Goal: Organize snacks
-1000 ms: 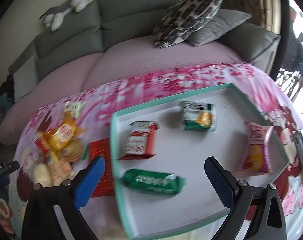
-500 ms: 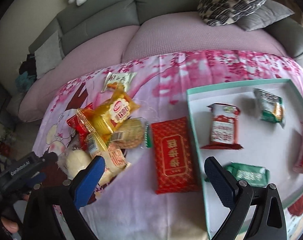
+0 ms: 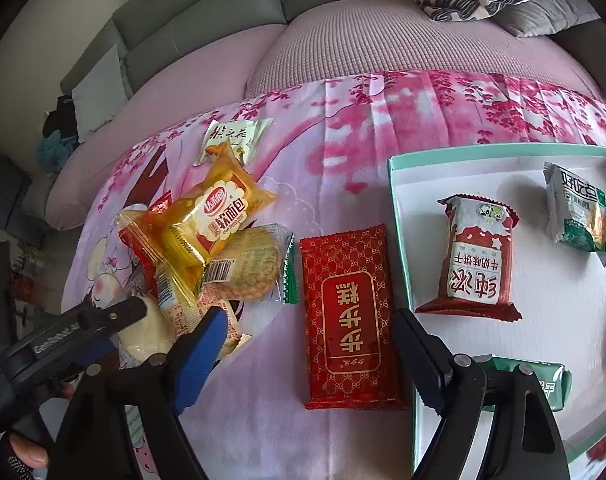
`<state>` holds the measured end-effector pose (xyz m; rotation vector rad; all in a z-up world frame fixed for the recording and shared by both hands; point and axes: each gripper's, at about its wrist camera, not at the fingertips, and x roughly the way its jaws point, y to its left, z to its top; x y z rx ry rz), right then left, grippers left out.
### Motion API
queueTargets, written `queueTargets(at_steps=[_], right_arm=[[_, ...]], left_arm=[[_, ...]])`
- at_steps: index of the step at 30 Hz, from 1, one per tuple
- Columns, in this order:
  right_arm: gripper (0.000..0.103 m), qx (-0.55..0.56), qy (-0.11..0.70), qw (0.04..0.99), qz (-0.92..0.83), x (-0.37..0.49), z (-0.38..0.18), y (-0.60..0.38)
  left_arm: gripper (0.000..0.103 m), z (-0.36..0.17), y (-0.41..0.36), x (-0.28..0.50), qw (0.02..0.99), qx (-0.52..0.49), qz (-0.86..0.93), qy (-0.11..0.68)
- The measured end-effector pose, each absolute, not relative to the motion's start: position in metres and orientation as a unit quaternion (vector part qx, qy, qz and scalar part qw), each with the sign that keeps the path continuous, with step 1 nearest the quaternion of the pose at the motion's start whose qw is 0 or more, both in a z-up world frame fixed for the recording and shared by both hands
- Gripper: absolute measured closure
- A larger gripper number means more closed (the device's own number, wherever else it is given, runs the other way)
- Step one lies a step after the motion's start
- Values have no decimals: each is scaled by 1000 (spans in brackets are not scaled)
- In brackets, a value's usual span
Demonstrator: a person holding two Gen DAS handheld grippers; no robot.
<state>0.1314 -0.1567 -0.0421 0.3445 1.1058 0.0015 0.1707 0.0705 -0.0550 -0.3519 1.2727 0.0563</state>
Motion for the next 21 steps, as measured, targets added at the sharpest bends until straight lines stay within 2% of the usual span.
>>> queueTargets(at_steps=[4, 7, 12, 14, 17, 21], right_arm=[[28, 156, 527, 836, -1, 132, -44, -158], [31, 162, 525, 835, 8, 131, -42, -160], [34, 162, 526, 835, 14, 132, -43, -159], [37, 153, 528, 835, 11, 133, -44, -157], [38, 136, 528, 838, 6, 137, -46, -154], [38, 151, 531, 833, 17, 138, -47, -156]], left_arm=[[20, -60, 63, 173, 787, -158, 19, 596], [20, -62, 57, 176, 786, -157, 13, 598], [29, -70, 45, 179, 785, -148, 14, 602], [37, -71, 42, 180, 785, -140, 19, 603], [43, -71, 39, 181, 789, -138, 20, 599], [46, -71, 42, 181, 789, -144, 20, 597]])
